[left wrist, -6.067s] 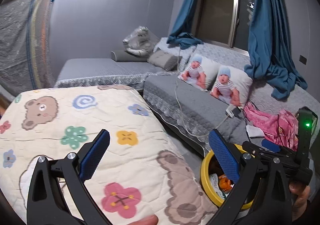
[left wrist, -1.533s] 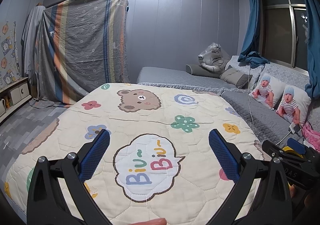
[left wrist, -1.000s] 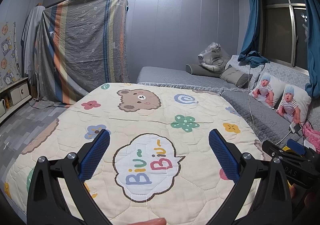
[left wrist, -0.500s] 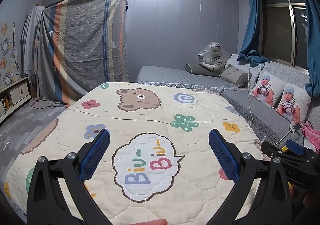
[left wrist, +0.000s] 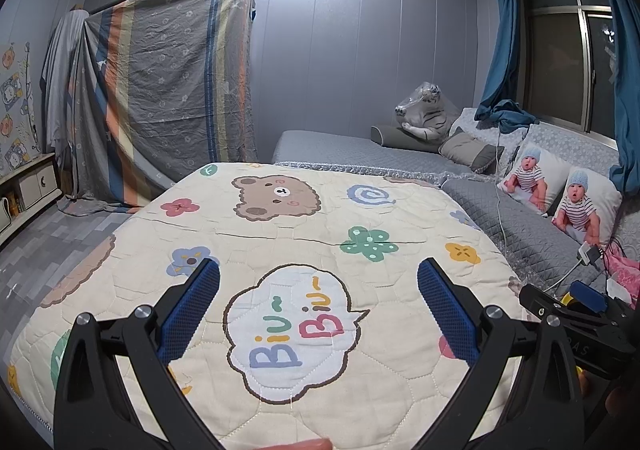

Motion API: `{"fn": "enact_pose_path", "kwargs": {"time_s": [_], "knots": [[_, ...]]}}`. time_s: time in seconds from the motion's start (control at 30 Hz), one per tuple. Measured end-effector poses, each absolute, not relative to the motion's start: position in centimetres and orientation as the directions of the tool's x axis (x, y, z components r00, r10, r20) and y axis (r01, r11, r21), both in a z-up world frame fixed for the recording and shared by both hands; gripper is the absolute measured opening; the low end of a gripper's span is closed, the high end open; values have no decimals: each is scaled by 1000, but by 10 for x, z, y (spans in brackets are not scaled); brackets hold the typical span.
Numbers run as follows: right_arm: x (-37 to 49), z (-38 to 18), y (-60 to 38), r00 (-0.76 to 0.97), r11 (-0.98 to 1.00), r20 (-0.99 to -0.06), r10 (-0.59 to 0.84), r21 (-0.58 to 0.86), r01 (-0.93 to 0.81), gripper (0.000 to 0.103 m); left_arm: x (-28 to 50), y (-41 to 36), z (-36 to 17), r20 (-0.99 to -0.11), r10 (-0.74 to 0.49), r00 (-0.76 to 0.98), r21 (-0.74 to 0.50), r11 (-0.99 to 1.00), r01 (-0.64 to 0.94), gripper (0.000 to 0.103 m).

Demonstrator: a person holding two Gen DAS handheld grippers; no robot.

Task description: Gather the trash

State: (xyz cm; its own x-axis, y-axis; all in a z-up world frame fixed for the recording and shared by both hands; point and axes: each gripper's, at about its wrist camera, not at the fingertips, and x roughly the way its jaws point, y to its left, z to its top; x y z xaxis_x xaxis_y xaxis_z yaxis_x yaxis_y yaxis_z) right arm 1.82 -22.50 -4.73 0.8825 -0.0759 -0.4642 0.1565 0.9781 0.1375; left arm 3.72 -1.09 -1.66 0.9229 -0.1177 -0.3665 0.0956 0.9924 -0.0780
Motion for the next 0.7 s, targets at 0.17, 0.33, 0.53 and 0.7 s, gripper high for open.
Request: {"fn": "enact_pose_path", "kwargs": {"time_s": [0.17, 0.33, 0.53, 0.7], "knots": [[18, -48, -225, 882, 978, -465, -75, 138, 156, 95, 37, -10, -17, -370, -116, 922, -79, 993, 93, 95], [18, -50, -226, 881, 978, -467, -74, 138, 156, 95, 37, -10, -18, -371, -115, 921, -79, 993, 92, 95], [18, -50, -226, 881, 978, -468, -75, 138, 156, 95, 40, -8, -20, -377, -118, 919, -78, 992, 96, 95], [19, -49, -226, 880, 978, -469, -74, 139, 156, 95, 39, -6, -20, -372, -122, 920, -86, 992, 96, 95]]}}
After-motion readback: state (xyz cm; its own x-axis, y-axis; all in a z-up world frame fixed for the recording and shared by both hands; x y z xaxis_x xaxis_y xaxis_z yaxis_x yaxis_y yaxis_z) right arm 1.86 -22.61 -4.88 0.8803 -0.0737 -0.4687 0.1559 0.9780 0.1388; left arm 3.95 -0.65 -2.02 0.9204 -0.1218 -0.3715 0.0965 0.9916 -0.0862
